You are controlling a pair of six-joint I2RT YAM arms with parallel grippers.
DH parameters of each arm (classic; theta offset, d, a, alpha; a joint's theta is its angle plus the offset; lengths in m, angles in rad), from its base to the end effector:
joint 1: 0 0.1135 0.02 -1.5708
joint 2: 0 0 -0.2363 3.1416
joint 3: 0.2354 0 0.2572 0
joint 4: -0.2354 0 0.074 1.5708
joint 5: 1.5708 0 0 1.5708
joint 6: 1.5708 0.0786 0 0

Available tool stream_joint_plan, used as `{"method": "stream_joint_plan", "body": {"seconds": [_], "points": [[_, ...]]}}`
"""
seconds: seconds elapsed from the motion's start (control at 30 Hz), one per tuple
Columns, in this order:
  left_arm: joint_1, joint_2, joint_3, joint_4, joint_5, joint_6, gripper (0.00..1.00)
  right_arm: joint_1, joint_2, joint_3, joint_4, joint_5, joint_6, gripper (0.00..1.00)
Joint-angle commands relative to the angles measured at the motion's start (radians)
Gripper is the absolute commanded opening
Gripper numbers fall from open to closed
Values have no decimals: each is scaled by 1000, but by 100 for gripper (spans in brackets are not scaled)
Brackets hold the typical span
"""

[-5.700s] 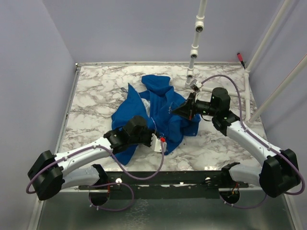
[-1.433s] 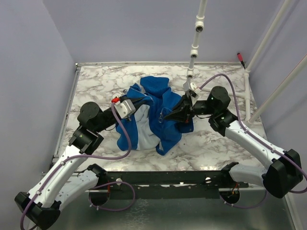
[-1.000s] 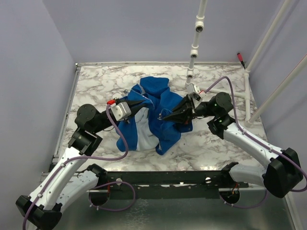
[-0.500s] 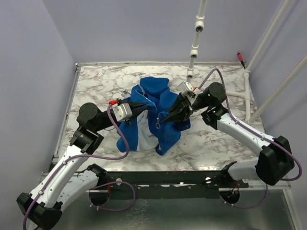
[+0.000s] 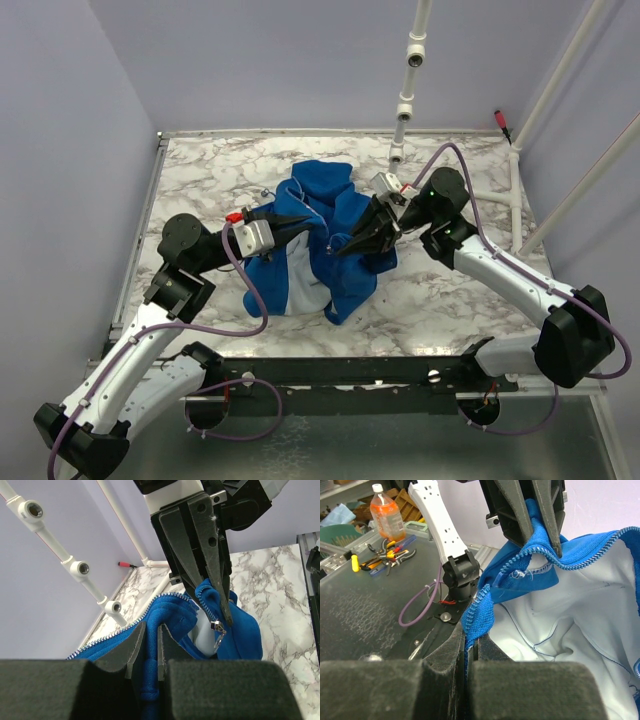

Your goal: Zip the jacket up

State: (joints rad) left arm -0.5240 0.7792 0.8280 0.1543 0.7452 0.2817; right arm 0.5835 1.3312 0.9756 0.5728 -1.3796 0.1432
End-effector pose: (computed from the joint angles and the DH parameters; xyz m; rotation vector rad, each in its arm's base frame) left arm 0.1706 -0.1601 0.3782 1.0969 0.9636 -0.7060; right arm 0.2130 0.2331 0.3314 -1.4776 0.9100 1.4692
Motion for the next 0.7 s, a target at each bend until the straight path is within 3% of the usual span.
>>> {"method": "stream_joint_plan", "body": {"seconds": [0.0, 0.67], "points": [[-3, -11, 33, 28, 47, 32, 0, 6, -26, 38, -8, 40, -29, 1], [-2, -5, 31, 24, 34, 58, 0, -6, -61, 9, 25, 123, -20, 1]]}}
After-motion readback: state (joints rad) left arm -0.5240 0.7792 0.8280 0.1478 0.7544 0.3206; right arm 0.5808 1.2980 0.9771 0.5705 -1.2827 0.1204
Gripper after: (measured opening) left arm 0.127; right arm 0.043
